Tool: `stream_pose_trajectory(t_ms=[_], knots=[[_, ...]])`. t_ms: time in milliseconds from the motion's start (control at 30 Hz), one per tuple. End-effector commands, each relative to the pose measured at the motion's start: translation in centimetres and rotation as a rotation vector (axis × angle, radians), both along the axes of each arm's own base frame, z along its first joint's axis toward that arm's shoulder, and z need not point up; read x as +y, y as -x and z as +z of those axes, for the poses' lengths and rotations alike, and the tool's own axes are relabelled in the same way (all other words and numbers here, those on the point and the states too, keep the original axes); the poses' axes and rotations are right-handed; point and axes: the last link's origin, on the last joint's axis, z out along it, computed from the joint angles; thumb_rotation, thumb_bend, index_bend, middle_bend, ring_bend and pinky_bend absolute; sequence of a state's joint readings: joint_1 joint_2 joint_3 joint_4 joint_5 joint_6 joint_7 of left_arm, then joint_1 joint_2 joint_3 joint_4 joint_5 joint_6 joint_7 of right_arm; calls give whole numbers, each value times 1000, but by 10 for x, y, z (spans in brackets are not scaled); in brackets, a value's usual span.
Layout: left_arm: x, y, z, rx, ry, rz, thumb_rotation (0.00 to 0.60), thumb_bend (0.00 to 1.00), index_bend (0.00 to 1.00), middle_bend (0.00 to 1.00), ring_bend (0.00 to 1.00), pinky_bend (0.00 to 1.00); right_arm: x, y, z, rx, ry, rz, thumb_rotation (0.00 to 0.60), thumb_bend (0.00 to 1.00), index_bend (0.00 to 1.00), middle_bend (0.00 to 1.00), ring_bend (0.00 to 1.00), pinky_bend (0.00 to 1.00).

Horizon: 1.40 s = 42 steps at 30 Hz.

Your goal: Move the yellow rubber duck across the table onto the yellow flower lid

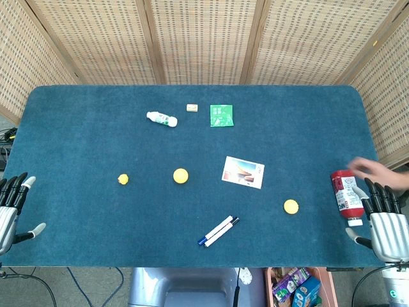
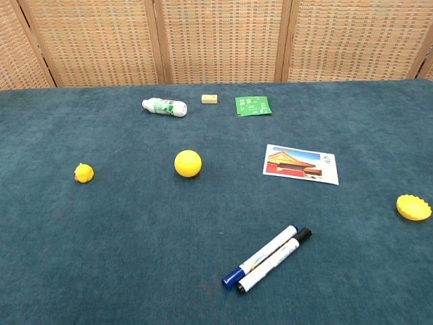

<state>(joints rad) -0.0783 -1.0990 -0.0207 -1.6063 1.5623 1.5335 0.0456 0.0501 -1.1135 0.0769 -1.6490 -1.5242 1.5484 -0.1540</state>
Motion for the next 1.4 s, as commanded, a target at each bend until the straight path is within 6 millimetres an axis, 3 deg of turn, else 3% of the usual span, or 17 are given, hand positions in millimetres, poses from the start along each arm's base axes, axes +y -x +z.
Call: stream_pose_trajectory(t_ms=[33,300,400,567,700,867,1000,1167,1400], knots=[[0,0,0,1,1,2,600,0,0,0,0,0,0,0,0,0,0,-1,600,0,0,0,0,0],[4,2,-3,6,5,9,600,0,0,0,0,0,0,0,0,-3,1,-1,600,0,0,0,0,0],[15,1,-7,19,13,9,600,0,0,0,0,0,-1,0,2,-11,8,1,600,0,0,0,0,0],[58,-12,-20,75,59,-32,600,0,0,0,0,0,-4,3,5,-13,17,-16,600,0,0,0,0,0],[101,-37,-41,121,145,-90,600,0,17,0,0,0,-9,8,5,-7,22,-40,600,0,0,0,0,0],[141,-60,-68,150,247,-114,600,23,231,0,0,0,-12,11,6,-5,34,-64,600,0,0,0,0,0],[168,-71,-89,197,299,-107,600,114,302,0,0,0,-15,12,7,-2,42,-76,600,0,0,0,0,0],[191,-76,-107,240,313,-92,600,150,353,0,0,0,-17,16,7,-5,43,-95,600,0,0,0,0,0],[204,-76,-131,258,356,-56,600,169,392,0,0,0,-22,22,8,-9,46,-118,600,0,0,0,0,0]])
